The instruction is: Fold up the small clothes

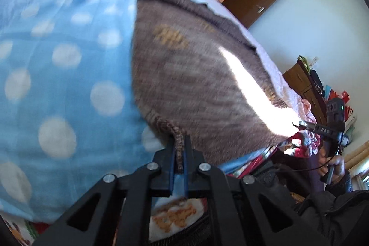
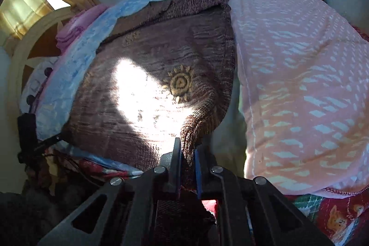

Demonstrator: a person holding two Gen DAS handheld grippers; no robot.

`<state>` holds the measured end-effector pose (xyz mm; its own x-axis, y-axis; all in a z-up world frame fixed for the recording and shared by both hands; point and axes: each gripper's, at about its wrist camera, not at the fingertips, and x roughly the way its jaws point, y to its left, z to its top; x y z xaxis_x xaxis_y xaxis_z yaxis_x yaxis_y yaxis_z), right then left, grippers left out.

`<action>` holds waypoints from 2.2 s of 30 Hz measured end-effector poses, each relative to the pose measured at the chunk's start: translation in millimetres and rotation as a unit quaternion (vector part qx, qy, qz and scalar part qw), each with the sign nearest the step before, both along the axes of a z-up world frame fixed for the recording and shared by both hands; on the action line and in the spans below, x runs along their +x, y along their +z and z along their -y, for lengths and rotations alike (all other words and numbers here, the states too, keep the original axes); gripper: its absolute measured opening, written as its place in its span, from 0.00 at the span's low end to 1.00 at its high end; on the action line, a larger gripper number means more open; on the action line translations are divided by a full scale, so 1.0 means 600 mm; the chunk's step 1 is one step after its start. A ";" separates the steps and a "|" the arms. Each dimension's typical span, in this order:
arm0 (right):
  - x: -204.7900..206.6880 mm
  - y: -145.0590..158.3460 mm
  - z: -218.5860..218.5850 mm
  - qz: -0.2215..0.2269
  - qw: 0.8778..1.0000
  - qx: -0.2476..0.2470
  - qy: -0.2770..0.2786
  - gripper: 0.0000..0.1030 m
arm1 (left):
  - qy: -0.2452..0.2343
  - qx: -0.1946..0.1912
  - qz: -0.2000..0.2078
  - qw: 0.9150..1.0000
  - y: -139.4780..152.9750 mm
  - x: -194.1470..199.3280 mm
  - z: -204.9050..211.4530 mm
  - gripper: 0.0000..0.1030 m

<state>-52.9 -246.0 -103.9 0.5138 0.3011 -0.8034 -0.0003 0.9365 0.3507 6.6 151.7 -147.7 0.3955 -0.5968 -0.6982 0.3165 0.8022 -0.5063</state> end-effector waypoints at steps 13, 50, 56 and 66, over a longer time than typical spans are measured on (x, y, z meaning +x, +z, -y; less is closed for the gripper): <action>0.164 0.068 0.054 0.076 0.989 0.117 -0.057 0.09 | 0.004 -0.022 0.095 0.995 0.110 0.156 0.030 0.04; 0.228 0.040 0.064 0.124 0.982 0.075 -0.125 0.62 | -0.058 0.121 0.098 0.986 0.026 0.312 0.098 0.49; 0.214 0.044 0.076 0.131 0.980 0.057 -0.139 0.62 | -0.045 0.081 0.074 0.993 0.024 0.316 0.081 0.15; 0.204 0.052 0.100 0.125 0.982 -0.033 -0.138 0.62 | -0.036 0.078 0.067 0.994 0.021 0.325 0.099 0.34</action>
